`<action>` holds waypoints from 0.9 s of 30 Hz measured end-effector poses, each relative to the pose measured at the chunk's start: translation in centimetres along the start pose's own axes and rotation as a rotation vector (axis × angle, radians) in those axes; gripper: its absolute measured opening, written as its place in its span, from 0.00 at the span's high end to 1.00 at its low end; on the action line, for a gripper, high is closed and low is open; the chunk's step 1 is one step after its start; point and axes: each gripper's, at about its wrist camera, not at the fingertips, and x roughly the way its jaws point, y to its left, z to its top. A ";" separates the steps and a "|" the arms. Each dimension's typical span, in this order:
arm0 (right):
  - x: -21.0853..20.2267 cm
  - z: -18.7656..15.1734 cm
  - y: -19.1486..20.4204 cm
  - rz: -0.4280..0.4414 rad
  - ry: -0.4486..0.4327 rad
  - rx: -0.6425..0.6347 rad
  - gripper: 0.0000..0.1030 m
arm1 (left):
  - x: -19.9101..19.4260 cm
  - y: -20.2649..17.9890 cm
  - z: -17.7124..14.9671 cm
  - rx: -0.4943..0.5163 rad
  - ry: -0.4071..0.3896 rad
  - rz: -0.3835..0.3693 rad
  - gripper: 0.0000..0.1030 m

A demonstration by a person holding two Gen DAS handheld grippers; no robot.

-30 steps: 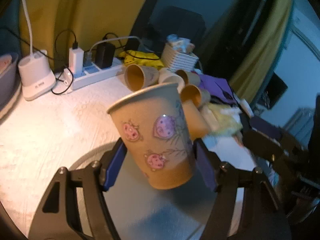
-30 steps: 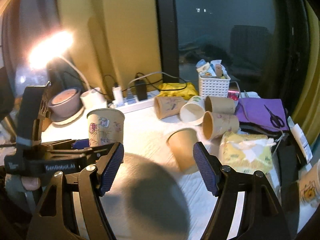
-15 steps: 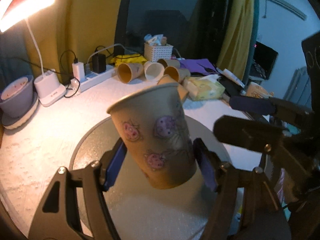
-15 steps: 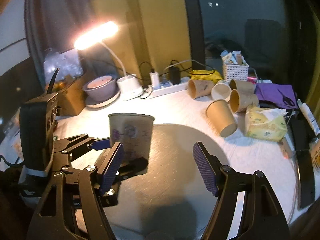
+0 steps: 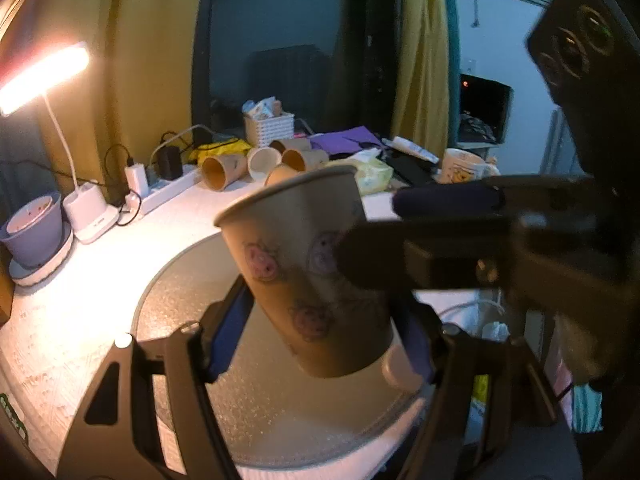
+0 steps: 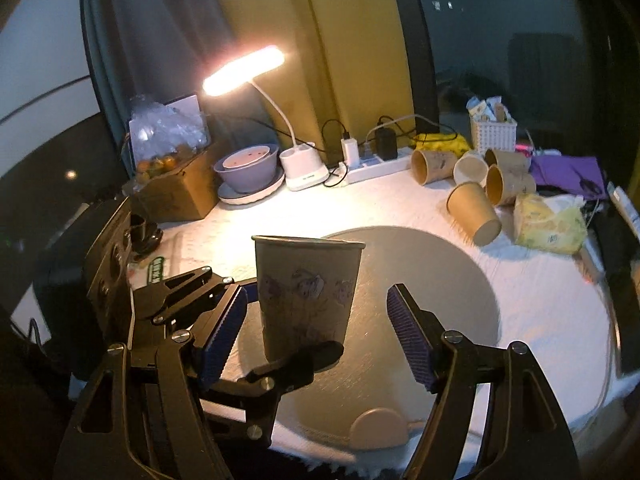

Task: Flip cup upright
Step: 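Grasp the cup rim with the right gripper while the left gripper holds the cup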

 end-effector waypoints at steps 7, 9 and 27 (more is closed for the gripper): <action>-0.2 -0.5 0.4 0.049 0.013 0.021 0.25 | -1.1 -1.3 -1.0 0.076 -0.028 0.008 0.33; -0.2 -0.6 0.4 0.062 0.017 0.029 0.25 | -1.4 -1.7 -1.2 0.087 -0.036 0.002 0.33; -0.1 -0.8 0.0 0.131 0.034 0.061 0.31 | -2.6 -3.9 -1.6 0.206 -0.095 -0.017 0.33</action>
